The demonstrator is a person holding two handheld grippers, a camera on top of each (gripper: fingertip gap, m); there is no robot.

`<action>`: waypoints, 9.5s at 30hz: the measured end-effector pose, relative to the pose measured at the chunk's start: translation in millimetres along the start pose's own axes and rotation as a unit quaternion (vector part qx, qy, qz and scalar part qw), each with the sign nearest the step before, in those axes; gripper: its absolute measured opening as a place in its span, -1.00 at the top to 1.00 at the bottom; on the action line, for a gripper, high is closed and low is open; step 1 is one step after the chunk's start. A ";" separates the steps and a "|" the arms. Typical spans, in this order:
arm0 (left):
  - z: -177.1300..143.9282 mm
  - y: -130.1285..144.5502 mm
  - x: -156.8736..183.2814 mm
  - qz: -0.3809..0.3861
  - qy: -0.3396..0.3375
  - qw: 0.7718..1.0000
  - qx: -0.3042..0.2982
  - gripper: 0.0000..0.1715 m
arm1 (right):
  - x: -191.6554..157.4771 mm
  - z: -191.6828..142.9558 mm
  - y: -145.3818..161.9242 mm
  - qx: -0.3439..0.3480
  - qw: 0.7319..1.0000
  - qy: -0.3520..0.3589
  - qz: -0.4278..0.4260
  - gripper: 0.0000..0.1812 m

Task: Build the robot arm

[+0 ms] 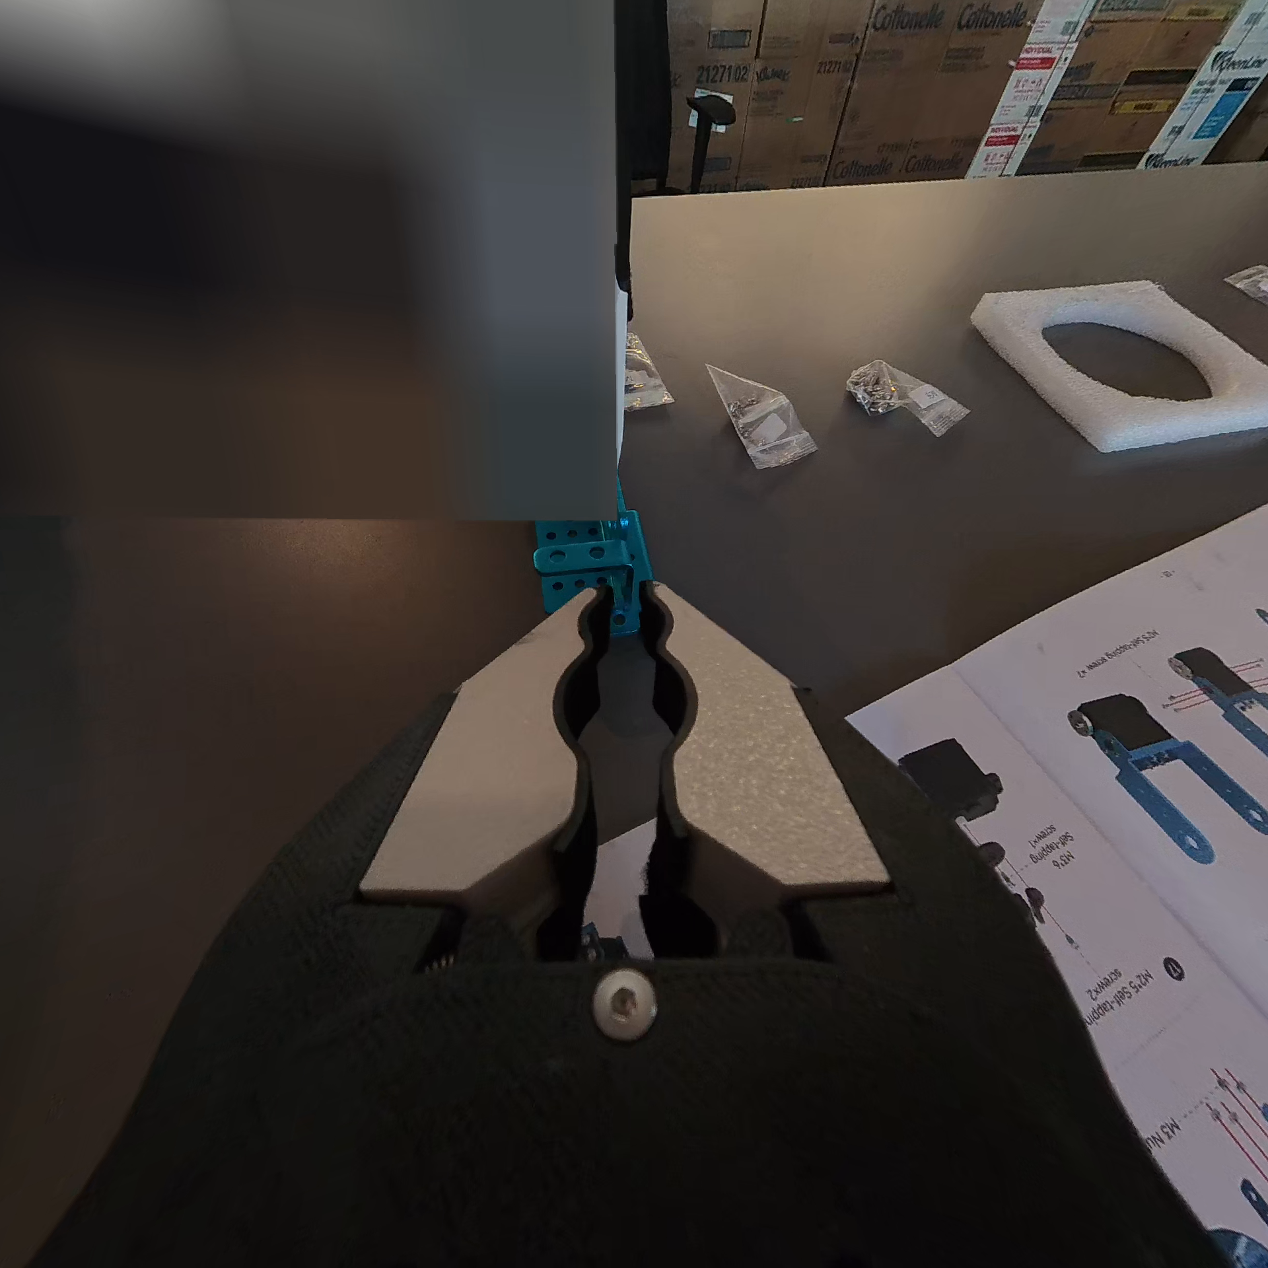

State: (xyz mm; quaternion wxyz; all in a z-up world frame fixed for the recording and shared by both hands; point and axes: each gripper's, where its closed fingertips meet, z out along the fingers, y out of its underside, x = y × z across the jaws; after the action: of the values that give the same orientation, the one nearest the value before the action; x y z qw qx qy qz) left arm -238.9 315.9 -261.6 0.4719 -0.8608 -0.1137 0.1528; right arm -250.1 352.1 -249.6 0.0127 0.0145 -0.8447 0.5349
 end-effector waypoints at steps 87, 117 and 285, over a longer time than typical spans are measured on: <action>-141.9 28.1 -136.8 -0.211 -0.397 0.882 0.144 0.45 | 185.6 -296.2 118.5 0.081 0.817 0.499 0.278 0.67; -141.7 30.6 -137.4 -0.215 -0.398 0.881 0.141 0.46 | 182.9 -289.2 115.8 0.088 0.827 0.479 0.282 0.62; -79.6 65.0 -276.8 0.112 0.560 0.821 0.015 0.41 | 183.6 199.0 -114.2 0.132 0.737 0.533 0.393 0.99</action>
State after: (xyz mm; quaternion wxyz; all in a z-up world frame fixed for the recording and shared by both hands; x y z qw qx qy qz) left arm -462.7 125.5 -233.1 0.4465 -0.7982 0.2689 -0.3021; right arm -430.4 121.4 -224.7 0.2477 -0.6049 -0.5514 0.5183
